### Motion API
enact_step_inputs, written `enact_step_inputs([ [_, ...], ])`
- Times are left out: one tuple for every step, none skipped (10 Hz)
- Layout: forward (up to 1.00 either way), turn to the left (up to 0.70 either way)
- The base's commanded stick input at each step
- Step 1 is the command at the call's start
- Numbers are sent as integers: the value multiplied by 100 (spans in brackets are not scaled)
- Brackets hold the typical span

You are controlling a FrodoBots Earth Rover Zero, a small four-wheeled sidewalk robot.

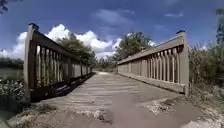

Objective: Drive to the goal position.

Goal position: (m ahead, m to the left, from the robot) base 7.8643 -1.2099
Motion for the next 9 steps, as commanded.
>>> enact_step_inputs([
  [50, 0],
  [50, 0],
  [50, 0],
  [50, 0],
  [50, 0],
  [50, 0],
  [50, 0],
  [50, 0],
  [50, 0],
])
